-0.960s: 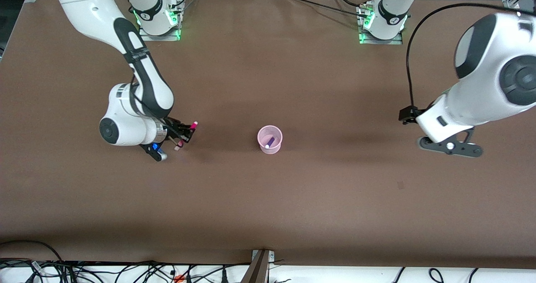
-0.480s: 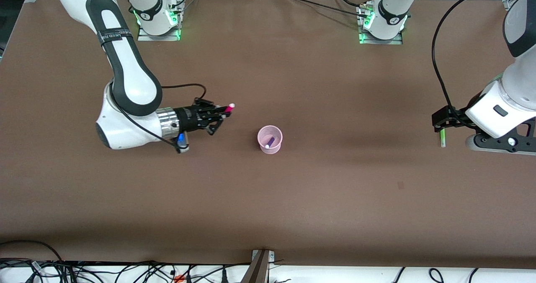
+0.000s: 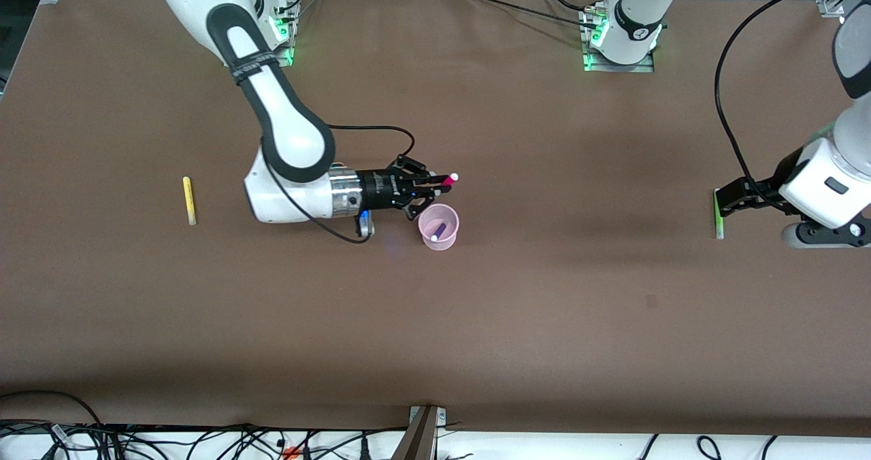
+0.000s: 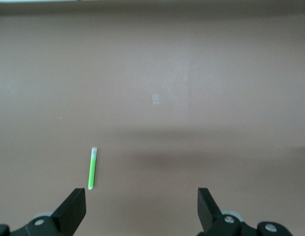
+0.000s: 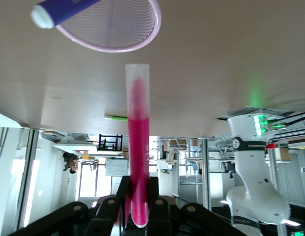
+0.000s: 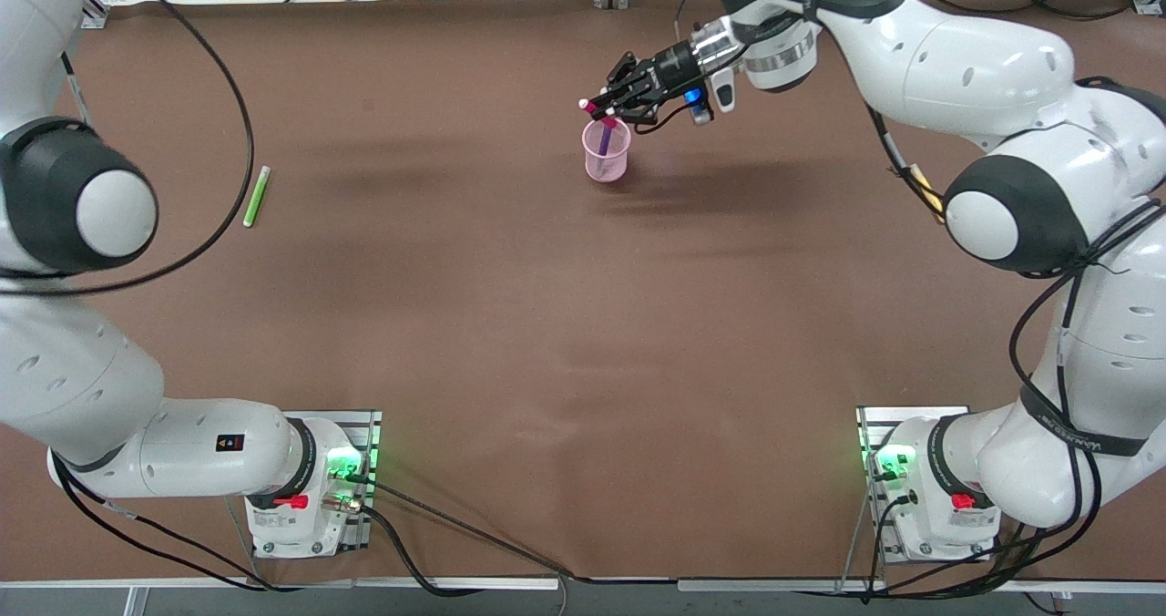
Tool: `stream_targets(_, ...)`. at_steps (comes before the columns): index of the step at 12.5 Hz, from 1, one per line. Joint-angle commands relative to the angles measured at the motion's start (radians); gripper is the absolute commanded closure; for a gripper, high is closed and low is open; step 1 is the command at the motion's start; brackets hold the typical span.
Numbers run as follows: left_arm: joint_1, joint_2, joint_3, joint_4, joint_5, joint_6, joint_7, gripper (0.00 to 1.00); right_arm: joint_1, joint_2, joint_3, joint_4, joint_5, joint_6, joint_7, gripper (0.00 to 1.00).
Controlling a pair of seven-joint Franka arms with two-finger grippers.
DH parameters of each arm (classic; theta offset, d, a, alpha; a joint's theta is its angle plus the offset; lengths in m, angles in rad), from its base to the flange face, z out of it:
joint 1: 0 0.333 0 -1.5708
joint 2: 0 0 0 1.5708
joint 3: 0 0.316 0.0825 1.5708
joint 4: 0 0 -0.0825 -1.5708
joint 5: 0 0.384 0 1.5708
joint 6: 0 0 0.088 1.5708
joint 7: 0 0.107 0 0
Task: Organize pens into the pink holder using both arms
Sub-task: 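Lift the pink pen and carry it over the pink holder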
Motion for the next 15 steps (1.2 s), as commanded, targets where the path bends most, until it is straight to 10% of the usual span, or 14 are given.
stream_targets(1,0.022,-0.293,-0.011,-0.418,-0.043,0.184,-0.021,0.00,0.000,0.044,-0.003,0.019,0.058,0.010,-0.011,1.00)
stream_targets(6,0.022,-0.284,-0.009,-0.345,-0.055,-0.039,-0.030,0.00,0.020,0.087,-0.003,0.042,0.085,0.049,-0.047,1.00)
stream_targets(13,0.001,-0.253,0.044,-0.277,-0.098,-0.034,0.004,0.00,0.029,0.164,-0.005,0.104,0.077,0.084,-0.100,1.00)
stream_targets(14,-0.030,-0.241,0.064,-0.262,-0.087,-0.023,0.005,0.00,0.029,0.166,-0.005,0.104,0.077,0.083,-0.100,0.79)
stream_targets(15,-0.050,-0.223,0.089,-0.228,-0.082,-0.023,0.019,0.00,0.028,0.164,-0.010,0.105,0.072,0.083,-0.097,0.23)
